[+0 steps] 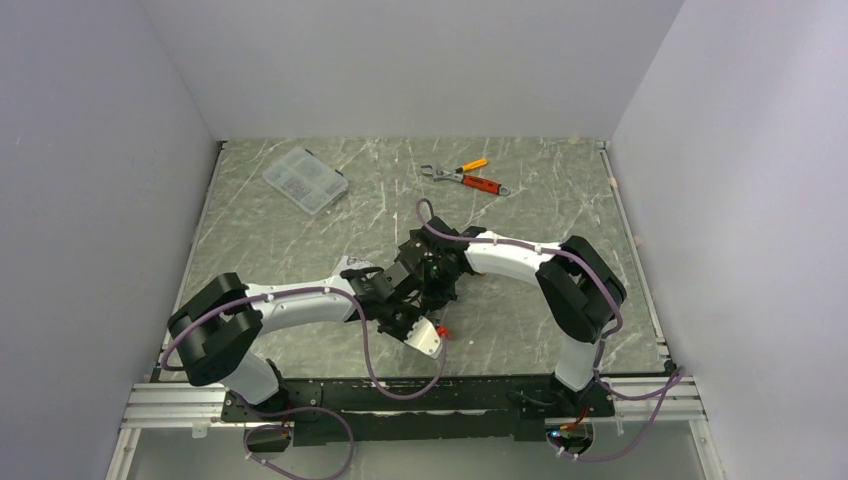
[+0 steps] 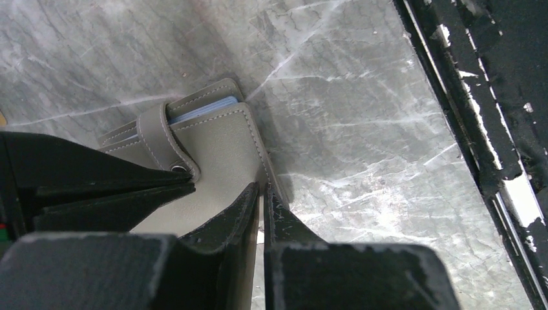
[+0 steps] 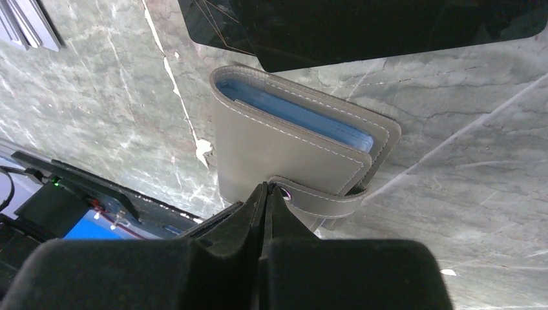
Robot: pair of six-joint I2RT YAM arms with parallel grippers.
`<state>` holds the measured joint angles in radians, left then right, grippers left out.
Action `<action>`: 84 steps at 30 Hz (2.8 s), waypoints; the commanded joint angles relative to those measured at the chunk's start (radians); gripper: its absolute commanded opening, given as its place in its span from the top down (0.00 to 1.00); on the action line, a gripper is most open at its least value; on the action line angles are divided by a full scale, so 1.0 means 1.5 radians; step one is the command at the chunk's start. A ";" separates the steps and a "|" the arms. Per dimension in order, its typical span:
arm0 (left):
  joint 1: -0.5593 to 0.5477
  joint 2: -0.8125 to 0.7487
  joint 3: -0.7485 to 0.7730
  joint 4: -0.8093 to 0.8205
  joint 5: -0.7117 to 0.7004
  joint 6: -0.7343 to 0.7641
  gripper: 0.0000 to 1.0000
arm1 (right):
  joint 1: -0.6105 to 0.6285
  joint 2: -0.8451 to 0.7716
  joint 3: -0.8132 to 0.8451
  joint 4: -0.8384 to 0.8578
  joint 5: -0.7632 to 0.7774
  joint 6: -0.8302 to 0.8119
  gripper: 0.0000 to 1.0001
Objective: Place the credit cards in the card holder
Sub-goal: Close the card holder at the center of the board, then reset both arms
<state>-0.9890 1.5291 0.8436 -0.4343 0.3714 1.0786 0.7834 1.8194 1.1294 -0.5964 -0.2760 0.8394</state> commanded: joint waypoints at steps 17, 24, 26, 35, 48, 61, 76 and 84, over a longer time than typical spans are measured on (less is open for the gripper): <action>0.115 -0.085 0.067 -0.138 0.052 -0.019 0.79 | -0.049 0.010 -0.126 0.038 -0.001 -0.050 0.82; 0.283 -0.185 0.087 -0.254 0.108 -0.039 0.46 | -0.057 -0.068 -0.043 0.030 -0.051 -0.075 0.49; 0.326 -0.216 0.092 -0.279 0.114 -0.047 0.02 | -0.057 -0.089 -0.024 0.034 -0.071 -0.083 0.44; 0.438 -0.343 0.149 -0.314 0.003 -0.125 0.01 | -0.056 -0.205 0.093 0.035 -0.169 -0.156 0.01; 0.647 -0.439 0.018 -0.032 -0.125 -0.330 0.01 | -0.226 -0.416 -0.038 0.089 0.356 -0.211 0.00; 0.777 -0.205 -0.166 0.315 0.153 -0.496 0.01 | -0.397 -0.490 -0.492 0.591 0.766 -0.319 0.06; 0.781 -0.201 -0.318 0.698 0.123 -0.546 0.01 | -0.432 -0.305 -0.551 0.973 0.777 -0.391 0.00; 0.786 -0.121 -0.316 0.842 0.135 -0.625 0.01 | -0.438 -0.252 -0.537 1.027 0.647 -0.471 0.00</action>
<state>0.1860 1.3140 0.3786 0.6064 0.5526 0.2134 0.1333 1.4334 0.2878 0.8352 0.8188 0.2115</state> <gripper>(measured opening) 0.994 0.993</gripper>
